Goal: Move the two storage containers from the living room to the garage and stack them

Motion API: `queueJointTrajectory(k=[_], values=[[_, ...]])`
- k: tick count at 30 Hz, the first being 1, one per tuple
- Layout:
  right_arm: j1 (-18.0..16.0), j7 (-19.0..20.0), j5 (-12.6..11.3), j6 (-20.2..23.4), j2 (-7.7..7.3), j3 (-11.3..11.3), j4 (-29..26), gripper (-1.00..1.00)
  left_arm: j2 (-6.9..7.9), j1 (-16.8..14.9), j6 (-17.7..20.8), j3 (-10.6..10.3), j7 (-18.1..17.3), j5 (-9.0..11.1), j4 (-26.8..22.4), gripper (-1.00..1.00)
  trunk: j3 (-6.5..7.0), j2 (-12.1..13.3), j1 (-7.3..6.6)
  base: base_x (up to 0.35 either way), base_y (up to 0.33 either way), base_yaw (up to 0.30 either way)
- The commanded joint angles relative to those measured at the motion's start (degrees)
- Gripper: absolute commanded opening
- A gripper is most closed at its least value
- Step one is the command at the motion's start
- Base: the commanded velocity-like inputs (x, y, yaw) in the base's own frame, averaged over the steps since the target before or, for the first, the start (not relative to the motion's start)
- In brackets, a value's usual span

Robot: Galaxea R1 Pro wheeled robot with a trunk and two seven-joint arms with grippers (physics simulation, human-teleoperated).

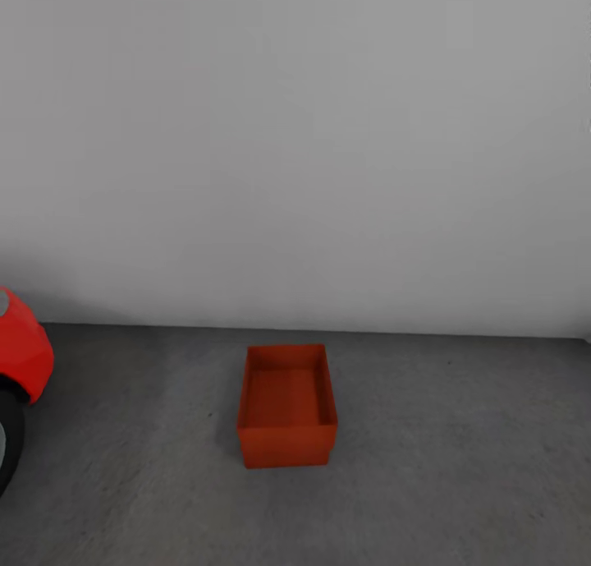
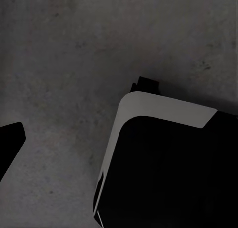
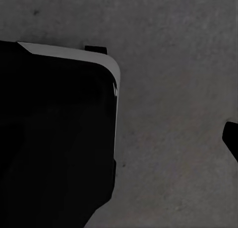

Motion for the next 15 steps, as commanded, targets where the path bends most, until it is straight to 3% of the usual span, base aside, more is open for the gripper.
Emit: queueJointTrajectory(k=[1, 15], values=[[-0.01, -0.20, -0.43, -0.10, 0.02, 0.47, 0.01, 1.00, 0.00, -0.03, 0.17, -0.49, 0.15, 0.43, -0.02, 1.00, 0.04, -0.04, 0.00, 0.000, 0.000, 0.000], [-0.02, -0.15, -0.47, -0.03, -0.14, 0.44, 0.01, 1.00, 0.00, -0.03, 0.15, -0.49, 0.15, 0.43, -0.04, 1.00, 1.31, -0.04, 0.00, 0.000, 0.000, 0.000]])
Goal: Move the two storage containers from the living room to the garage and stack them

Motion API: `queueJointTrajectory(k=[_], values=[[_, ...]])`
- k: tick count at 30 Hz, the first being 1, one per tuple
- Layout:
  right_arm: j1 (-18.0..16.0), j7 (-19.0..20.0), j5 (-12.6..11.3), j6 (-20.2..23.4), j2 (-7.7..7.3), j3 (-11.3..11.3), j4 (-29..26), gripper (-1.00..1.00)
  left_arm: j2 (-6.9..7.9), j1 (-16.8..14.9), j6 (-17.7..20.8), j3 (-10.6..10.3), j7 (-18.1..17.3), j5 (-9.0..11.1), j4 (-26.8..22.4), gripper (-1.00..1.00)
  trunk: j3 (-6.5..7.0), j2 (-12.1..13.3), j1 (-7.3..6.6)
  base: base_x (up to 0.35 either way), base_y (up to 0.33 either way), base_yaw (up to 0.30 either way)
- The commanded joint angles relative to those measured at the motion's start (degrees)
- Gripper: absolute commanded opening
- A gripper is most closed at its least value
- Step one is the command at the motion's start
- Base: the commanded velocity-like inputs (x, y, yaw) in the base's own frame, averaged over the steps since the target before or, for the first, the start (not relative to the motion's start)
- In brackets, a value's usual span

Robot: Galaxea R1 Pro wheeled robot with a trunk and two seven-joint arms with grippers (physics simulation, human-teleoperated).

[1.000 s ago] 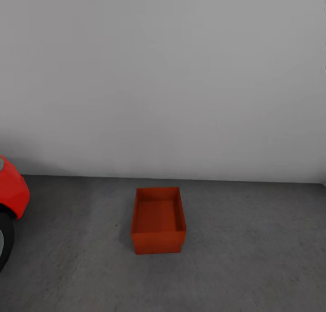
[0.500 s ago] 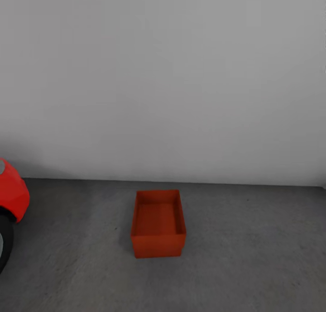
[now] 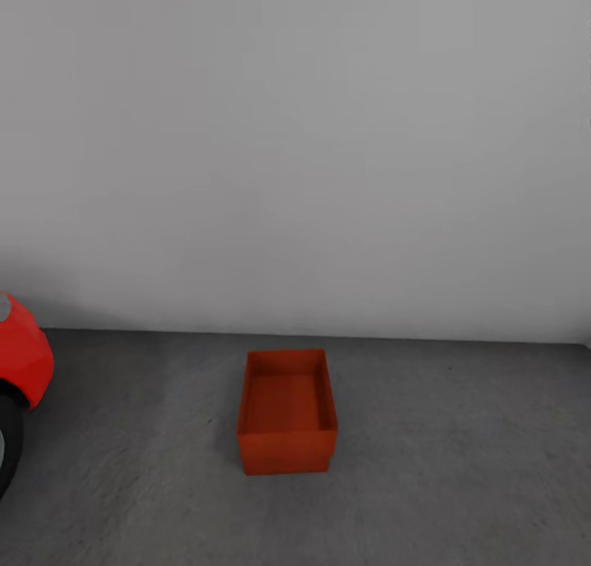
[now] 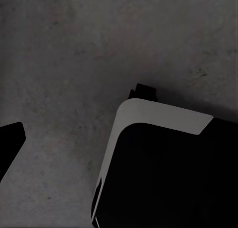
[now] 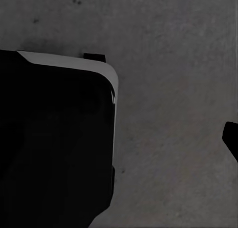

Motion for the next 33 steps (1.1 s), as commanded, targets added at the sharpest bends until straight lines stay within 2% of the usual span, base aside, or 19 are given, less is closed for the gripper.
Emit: queueJointTrajectory(k=[1, 33], values=[[-0.02, -0.20, -0.42, -0.10, -0.02, 0.49, 0.01, 1.00, 0.00, -0.03, 0.17, -0.49, 0.15, 0.43, -0.02, 1.00, 0.03, -0.04, 0.00, 0.000, 0.000, 0.000], [-0.03, -0.17, -0.54, -0.16, 0.26, 0.59, 0.01, 1.00, 0.00, -0.03, 0.18, -0.49, 0.15, 0.43, 0.00, 1.00, 2.94, -0.04, 0.00, 0.000, 0.000, 0.000]])
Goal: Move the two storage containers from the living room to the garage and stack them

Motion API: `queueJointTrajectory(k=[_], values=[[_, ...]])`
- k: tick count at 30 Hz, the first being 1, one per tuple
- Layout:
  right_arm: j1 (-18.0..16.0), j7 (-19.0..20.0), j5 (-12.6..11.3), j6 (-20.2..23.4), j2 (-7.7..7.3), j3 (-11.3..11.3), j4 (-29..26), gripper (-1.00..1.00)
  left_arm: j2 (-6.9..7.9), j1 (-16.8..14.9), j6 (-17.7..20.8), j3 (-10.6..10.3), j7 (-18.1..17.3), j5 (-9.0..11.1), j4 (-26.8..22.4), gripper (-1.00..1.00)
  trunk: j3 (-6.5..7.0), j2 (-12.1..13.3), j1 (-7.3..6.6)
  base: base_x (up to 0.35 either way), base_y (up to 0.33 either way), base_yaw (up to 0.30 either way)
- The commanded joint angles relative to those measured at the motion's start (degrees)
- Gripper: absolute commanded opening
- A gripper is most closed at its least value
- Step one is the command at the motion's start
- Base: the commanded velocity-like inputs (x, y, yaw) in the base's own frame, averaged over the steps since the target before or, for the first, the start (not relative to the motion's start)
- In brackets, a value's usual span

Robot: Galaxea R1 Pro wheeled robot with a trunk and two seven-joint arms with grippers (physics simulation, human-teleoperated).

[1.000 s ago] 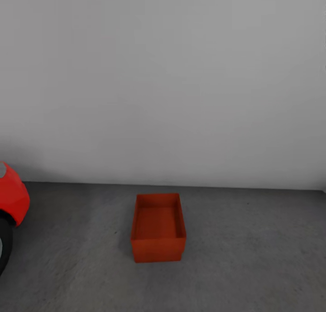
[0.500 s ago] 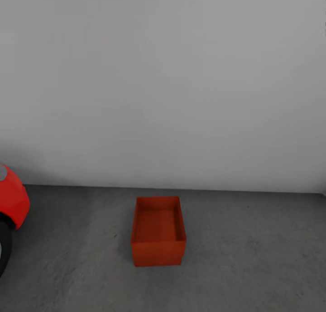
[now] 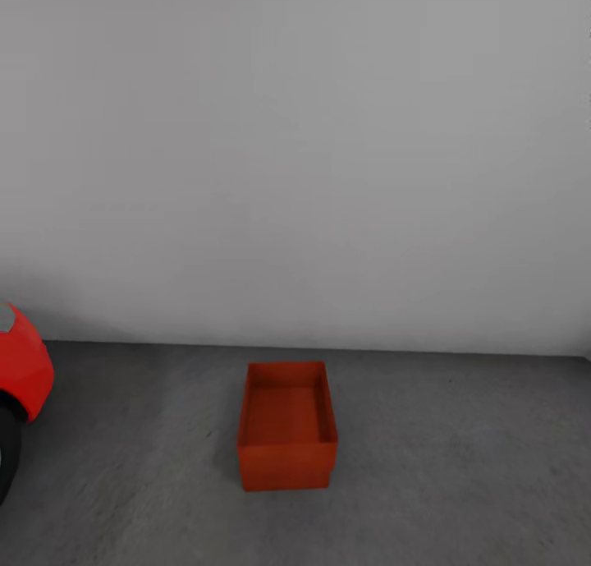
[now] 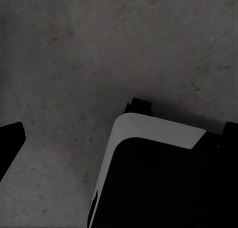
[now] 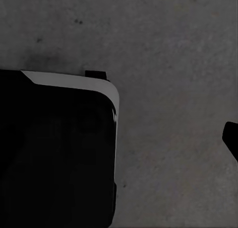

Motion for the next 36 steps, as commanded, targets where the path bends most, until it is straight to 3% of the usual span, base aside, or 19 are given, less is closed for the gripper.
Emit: queueJointTrajectory(k=[1, 36], values=[[-0.03, -0.20, -0.42, -0.10, 0.02, 0.48, 0.01, 1.00, 0.00, -0.03, 0.17, -0.49, 0.15, 0.43, -0.02, 1.00, 0.03, -0.04, 0.00, 0.000, 0.000, 0.000], [-0.01, -0.20, -0.52, -0.19, 0.02, 0.48, -0.17, 1.00, 0.00, -0.03, 0.17, -0.49, 0.15, 0.43, -0.02, 1.00, 3.21, -0.04, 0.00, 0.000, 0.000, 0.000]])
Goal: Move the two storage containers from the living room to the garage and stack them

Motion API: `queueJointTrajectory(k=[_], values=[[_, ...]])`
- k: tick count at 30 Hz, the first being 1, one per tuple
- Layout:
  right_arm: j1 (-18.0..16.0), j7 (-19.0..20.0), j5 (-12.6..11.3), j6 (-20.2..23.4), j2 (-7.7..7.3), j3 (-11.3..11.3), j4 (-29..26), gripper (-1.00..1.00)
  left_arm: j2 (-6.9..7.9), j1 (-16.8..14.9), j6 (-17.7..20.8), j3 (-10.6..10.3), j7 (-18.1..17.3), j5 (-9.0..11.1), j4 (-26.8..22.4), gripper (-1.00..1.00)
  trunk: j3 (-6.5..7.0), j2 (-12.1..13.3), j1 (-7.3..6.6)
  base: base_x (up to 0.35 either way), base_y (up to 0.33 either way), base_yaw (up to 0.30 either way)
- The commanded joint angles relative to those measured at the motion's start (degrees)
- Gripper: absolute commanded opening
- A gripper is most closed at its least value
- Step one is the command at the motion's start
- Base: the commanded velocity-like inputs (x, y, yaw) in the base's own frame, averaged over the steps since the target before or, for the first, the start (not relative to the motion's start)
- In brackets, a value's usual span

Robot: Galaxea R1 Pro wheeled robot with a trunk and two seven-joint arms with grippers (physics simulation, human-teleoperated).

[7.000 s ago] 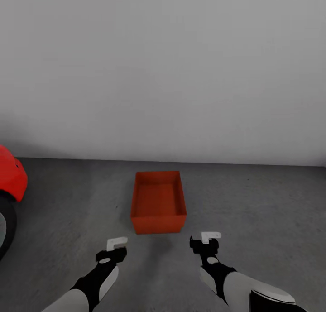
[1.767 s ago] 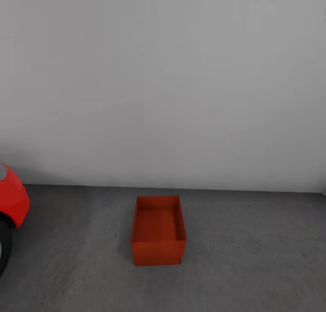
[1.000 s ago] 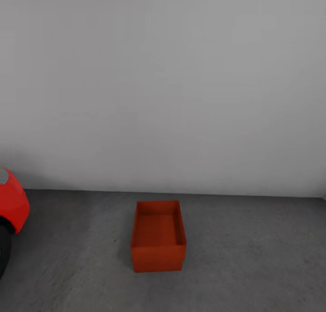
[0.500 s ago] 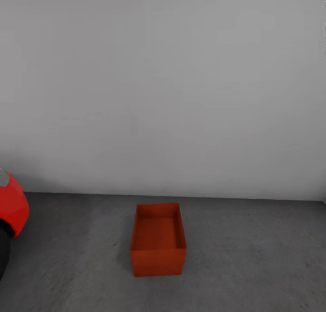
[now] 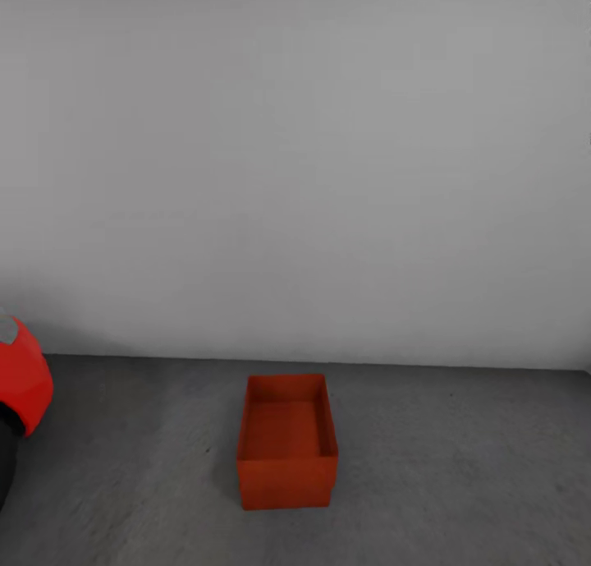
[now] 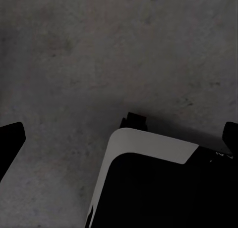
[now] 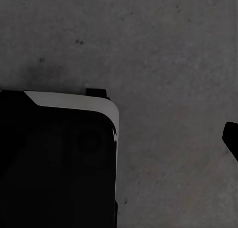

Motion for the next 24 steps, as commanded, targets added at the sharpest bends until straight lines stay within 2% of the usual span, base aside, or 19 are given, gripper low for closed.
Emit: queueJointTrajectory(k=[1, 24], values=[[-0.03, -0.23, -0.41, -0.10, 0.01, 0.48, -0.01, 1.00, 0.00, -0.04, 0.17, -0.49, 0.15, 0.43, -0.02, 1.00, 0.02, -0.05, 0.01, 0.000, 0.000, 0.000], [-0.04, -0.23, -0.24, -0.09, -0.05, 0.55, -0.09, 1.00, 0.00, -0.04, 0.17, -0.49, 0.15, 0.43, -0.02, 1.00, 2.11, -0.05, 0.01, 0.000, 0.000, 0.000]])
